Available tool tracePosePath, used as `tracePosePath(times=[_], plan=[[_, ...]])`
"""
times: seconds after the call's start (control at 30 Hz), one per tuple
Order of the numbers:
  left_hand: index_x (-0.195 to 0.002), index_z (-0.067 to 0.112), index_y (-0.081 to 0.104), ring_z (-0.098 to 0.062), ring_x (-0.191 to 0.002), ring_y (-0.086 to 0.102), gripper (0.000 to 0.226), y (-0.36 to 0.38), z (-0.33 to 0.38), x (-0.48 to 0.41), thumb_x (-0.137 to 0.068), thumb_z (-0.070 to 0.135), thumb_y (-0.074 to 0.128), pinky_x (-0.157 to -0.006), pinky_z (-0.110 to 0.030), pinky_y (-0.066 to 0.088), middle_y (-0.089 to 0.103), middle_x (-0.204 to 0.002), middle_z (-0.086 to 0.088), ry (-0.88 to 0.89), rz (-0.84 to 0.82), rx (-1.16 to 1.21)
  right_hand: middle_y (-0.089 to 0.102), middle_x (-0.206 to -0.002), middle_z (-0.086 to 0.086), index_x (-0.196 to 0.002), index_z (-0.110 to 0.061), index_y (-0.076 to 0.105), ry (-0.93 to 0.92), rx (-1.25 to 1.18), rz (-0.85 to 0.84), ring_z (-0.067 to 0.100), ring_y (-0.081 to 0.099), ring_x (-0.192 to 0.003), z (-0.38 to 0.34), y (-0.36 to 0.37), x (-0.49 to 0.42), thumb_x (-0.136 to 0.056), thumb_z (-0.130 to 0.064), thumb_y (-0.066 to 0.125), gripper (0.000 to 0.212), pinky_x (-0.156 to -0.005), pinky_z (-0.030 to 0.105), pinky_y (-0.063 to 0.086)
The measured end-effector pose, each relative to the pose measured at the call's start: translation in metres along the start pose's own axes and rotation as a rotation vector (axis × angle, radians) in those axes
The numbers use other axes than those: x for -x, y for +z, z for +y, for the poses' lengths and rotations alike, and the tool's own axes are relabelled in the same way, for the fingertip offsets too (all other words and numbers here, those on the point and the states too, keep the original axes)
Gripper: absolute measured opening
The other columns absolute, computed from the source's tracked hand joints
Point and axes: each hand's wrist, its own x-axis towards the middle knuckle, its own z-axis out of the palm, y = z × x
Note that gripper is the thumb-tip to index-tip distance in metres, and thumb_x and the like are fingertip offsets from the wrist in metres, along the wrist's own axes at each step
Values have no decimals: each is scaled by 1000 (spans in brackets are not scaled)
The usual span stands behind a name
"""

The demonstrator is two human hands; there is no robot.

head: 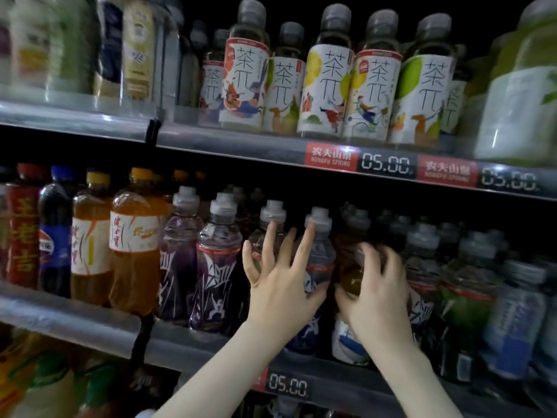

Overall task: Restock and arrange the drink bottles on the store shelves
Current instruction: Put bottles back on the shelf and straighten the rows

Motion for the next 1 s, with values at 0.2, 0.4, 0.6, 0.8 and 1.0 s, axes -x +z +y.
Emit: tracePosePath(times=[0.2,0.4,0.6,0.8,1.0], plan=[[-152,25,15,-31,-146,6,90,8,5,28,-78,42,62,-110,-56,-6,33,-152,-13,44,-9,41,33,-137,-3,-144,-25,22,66,-430,-7,-2,32,-128,6,-25,30,-74,-14,79,91,-109,14,29],[-152,34,11,-23,-148,-7,90,4,23,74,-77,55,56,-111,-52,-14,17,-159,0,149,-145,172,47,-124,-10,-140,-28,27,172,-468,-102,1,51,-107,13,-51,44,-73,-30,80,85,-81,4,42],[-142,11,39,-19,-140,27,78,10,51,76,-79,56,45,-114,-46,-7,58,-130,3,101,-80,307,40,-125,-18,-134,-18,37,105,-443,25,-9,45,-111,-3,-68,65,-71,-21,82,78,-92,11,45],[-113,7,65,-16,-111,51,56,-18,68,97,-77,50,59,-109,-29,14,65,-108,1,170,139,396,43,-130,-2,-133,-10,35,0,-446,-8,-1,48,-117,-15,-121,89,-72,-22,80,76,-95,12,43],[-122,12,52,-18,-107,48,66,-24,25,212,-78,62,52,-94,-34,36,60,-109,-1,197,-547,485,50,-112,-28,-125,-29,37,371,-623,-404,-5,54,-103,6,-98,189,-67,-28,83,74,-83,8,43]])
